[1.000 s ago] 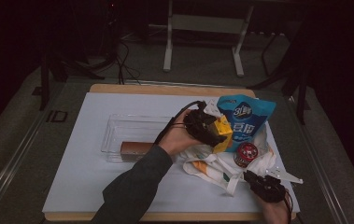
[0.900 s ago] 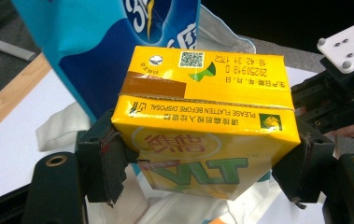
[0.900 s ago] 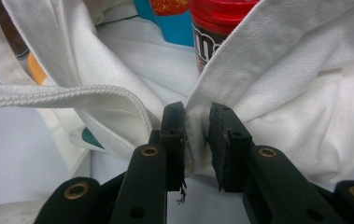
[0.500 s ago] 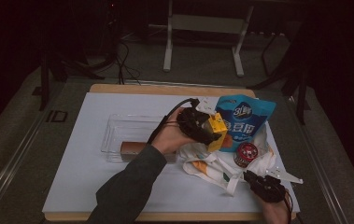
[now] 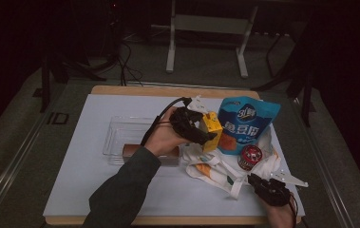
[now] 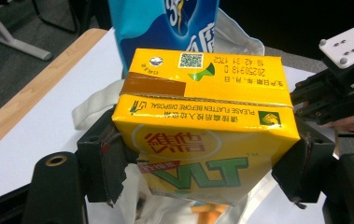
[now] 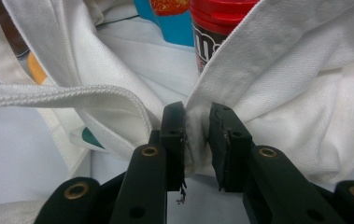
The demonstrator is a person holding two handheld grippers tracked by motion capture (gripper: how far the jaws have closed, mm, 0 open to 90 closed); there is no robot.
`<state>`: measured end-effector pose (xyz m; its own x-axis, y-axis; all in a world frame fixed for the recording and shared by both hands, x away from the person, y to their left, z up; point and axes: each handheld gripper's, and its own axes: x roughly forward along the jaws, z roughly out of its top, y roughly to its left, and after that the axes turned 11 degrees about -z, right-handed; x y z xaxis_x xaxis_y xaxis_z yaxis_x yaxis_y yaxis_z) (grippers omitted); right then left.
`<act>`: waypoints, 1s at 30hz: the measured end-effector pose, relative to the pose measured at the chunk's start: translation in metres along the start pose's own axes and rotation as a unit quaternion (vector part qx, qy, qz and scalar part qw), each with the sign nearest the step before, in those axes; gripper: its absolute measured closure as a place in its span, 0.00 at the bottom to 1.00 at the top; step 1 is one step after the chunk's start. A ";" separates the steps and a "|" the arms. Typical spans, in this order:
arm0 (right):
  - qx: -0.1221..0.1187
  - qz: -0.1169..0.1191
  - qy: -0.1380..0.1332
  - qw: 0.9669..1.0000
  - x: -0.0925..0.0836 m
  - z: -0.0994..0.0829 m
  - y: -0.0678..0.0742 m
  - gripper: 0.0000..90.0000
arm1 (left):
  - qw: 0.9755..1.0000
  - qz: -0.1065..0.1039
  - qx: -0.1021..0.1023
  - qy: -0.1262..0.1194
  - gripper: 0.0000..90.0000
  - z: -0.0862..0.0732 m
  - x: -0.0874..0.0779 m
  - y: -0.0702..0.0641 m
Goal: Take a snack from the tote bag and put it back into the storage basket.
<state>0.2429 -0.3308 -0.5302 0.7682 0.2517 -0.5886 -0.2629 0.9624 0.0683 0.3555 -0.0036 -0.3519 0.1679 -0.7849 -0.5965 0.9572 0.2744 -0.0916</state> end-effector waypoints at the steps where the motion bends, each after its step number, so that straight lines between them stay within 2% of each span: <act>1: 0.000 0.000 0.000 1.000 0.000 0.000 0.000 0.84 | 1.000 0.003 0.000 0.001 0.32 -0.001 -0.002 0.001; 30: 0.001 0.000 0.000 1.000 0.000 0.000 0.000 0.84 | 0.999 0.037 -0.028 -0.012 0.32 -0.027 -0.037 0.014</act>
<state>0.2426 -0.3309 -0.5305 0.7687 0.2517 -0.5880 -0.2614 0.9627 0.0703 0.3561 0.0439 -0.3526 0.2446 -0.7745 -0.5834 0.9273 0.3627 -0.0927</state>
